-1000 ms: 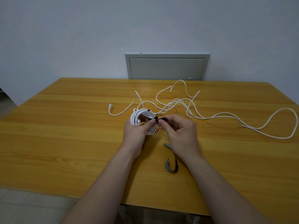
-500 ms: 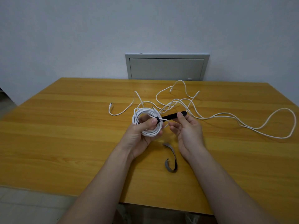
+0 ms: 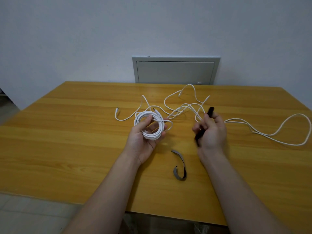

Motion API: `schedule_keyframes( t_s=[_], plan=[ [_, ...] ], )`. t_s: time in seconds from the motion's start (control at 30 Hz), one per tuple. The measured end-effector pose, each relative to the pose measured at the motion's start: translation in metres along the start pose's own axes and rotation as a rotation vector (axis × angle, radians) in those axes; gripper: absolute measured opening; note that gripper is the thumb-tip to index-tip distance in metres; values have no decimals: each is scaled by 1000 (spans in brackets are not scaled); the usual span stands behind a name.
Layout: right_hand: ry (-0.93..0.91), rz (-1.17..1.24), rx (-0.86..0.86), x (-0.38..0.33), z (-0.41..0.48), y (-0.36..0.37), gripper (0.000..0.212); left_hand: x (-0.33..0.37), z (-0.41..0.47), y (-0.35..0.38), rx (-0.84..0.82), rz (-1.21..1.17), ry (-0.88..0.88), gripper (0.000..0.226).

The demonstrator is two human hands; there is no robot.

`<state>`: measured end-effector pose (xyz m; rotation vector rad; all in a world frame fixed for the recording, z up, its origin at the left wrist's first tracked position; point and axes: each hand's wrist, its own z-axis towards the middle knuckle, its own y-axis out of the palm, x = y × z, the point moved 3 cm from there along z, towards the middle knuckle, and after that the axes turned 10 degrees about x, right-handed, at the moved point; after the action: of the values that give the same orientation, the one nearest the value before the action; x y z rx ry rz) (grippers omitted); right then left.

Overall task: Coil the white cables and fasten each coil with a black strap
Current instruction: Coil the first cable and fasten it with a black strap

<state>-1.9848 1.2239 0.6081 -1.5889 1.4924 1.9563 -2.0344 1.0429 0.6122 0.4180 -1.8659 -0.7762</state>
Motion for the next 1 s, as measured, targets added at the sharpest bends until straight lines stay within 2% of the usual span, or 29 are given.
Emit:
schedule_keyframes(
  t_s=[0.07,0.17,0.23,0.33,0.47,0.6,0.83,0.9,1.0],
  plan=[
    [-71,-217,-111,3,-4,3,20,0,0,-1,11,-2,-3,30],
    [-242,-608,-332,7,-18,9,7,1,-4,1,12,-3,-8,24],
    [-261,-670,-418,11,-23,12,12,1,-4,1,3,0,-8,24],
    [-262,-689,-487,12,-26,13,4,0,-3,1,-26,0,-9,26],
    [-248,-655,-481,14,-26,14,5,-1,-4,4,-90,55,-12,35],
    [-161,-503,-417,15,-25,13,8,-1,-5,4,-91,138,13,32],
    [-170,-428,-294,16,-23,12,10,-4,-1,2,-61,211,70,27],
    [-153,-405,-309,16,-25,13,7,-4,-2,3,-83,197,64,29],
    [-49,-342,-321,17,-28,13,15,-4,-5,4,-98,208,75,34]
  ],
)
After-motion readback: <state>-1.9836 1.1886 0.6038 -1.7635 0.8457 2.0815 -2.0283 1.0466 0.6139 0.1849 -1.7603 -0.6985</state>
